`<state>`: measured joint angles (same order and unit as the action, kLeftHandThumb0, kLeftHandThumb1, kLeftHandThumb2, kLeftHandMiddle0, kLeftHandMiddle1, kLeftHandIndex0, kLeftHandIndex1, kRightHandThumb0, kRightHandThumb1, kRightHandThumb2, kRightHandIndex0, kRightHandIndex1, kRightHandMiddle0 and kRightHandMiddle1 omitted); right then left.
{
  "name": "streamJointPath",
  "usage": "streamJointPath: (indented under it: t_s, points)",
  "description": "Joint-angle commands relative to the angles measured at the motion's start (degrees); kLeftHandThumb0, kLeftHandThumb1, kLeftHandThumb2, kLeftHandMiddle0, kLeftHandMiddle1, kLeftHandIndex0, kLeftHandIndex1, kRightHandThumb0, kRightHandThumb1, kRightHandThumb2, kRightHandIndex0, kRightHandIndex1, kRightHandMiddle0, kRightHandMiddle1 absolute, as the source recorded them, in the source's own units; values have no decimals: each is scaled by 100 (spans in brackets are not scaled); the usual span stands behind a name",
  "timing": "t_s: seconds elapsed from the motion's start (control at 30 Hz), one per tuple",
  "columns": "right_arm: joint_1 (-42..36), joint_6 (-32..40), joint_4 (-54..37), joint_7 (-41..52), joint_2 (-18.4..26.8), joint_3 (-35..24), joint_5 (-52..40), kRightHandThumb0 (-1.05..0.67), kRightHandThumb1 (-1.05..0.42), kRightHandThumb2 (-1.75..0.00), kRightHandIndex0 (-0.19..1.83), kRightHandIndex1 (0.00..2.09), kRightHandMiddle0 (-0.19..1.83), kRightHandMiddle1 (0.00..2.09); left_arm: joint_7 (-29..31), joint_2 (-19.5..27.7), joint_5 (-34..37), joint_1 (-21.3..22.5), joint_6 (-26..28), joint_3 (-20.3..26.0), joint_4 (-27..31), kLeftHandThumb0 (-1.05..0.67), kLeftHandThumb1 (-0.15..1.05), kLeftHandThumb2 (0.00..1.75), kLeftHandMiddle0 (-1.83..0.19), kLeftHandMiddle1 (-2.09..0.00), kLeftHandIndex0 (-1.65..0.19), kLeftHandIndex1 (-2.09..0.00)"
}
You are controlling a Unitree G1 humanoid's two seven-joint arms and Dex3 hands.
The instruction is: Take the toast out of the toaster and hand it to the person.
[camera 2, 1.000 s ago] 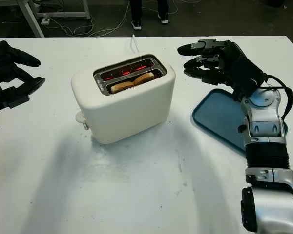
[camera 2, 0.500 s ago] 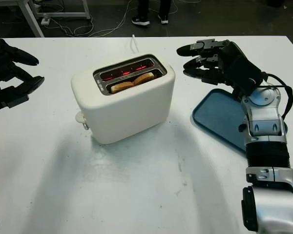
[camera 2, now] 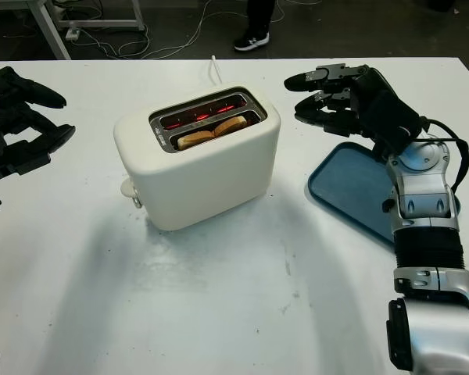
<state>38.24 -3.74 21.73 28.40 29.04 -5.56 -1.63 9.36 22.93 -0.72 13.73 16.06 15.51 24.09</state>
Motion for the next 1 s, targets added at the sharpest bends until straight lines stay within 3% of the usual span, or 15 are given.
streamJointPath:
  t_s: [0.0,0.43,0.77,0.97]
  points:
    - [41,-104,-14,-4,13,-18,-58,-16,-87,0,63,79,88,9,-2,-14,37,97,-132,-57,-59,-6,70,40,-60,-155,-60,-123]
    - [102,-152,37,-90,-32,22,0,-18,-85,0,66,82,90,9,12,37,-124,334,147,-320,21,-5,69,47,-59,-157,-57,-126]
    - [460,148,-225,-120,-29,237,139,-3,-87,0,59,82,88,7,-41,39,-209,372,205,-323,70,-3,65,55,-57,-161,-55,-132]
    - [704,-39,-100,-213,-64,513,428,7,-85,0,59,82,89,8,4,-34,-92,375,38,-299,-65,0,62,61,-56,-163,-53,-136]
